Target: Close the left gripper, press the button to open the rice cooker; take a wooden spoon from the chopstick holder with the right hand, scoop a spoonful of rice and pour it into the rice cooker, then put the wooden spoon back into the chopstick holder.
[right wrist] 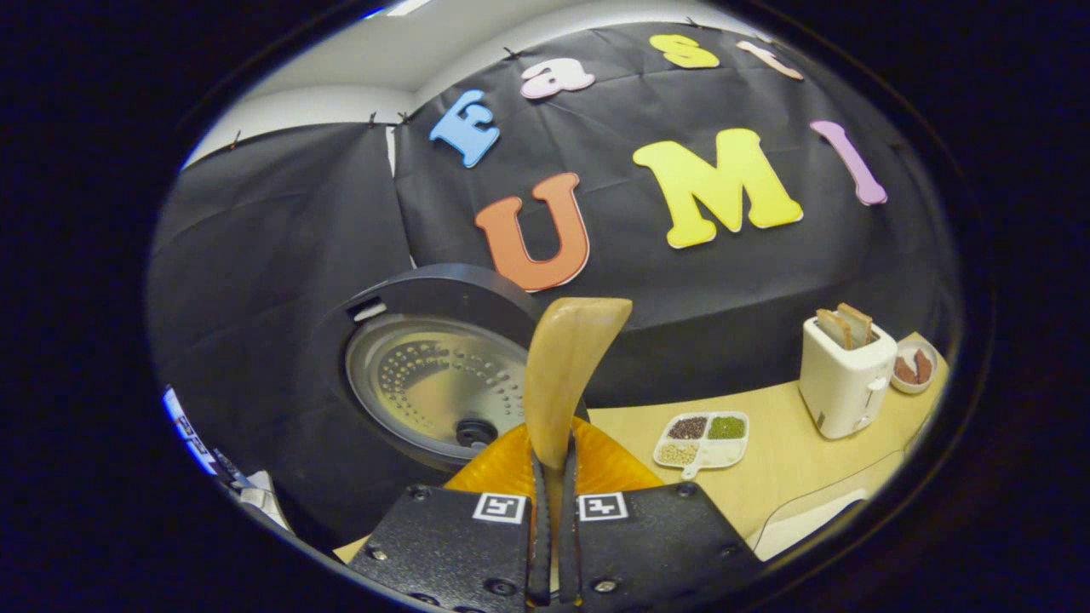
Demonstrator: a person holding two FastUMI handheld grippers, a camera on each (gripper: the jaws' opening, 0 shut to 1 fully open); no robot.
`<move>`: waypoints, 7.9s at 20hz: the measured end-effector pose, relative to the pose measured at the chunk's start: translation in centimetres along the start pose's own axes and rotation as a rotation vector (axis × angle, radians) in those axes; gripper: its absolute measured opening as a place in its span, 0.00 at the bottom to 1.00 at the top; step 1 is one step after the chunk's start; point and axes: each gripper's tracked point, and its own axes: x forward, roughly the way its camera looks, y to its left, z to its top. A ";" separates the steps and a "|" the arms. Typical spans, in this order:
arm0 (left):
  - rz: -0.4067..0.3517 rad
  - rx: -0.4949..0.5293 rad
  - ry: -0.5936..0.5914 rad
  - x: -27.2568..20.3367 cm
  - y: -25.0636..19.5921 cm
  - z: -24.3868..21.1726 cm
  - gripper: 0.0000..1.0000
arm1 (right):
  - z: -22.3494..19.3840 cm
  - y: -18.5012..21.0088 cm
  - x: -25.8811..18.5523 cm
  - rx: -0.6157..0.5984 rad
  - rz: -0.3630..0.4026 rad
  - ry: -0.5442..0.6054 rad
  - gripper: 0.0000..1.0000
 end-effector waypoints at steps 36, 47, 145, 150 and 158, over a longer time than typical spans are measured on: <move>-0.059 -0.040 0.022 2.5 -4.5 0.5 0.95 | 10.2 -11.9 -13.5 -0.283 -0.141 -0.222 0.09; -0.031 -0.004 -0.029 2.5 -4.3 0.4 0.94 | 14.3 -33.2 -22.6 -0.332 -0.437 -0.243 0.10; 0.136 0.037 0.280 33.6 -4.8 4.4 0.95 | 3.5 -22.4 -44.3 -0.088 -0.250 -0.212 0.96; 0.151 0.047 0.298 32.0 -5.1 1.9 0.96 | 5.0 -19.6 -44.6 -0.156 -0.256 -0.224 0.96; 0.123 0.072 0.298 29.4 -5.3 -1.7 0.95 | 6.5 -16.2 -44.1 -0.195 -0.262 -0.224 1.00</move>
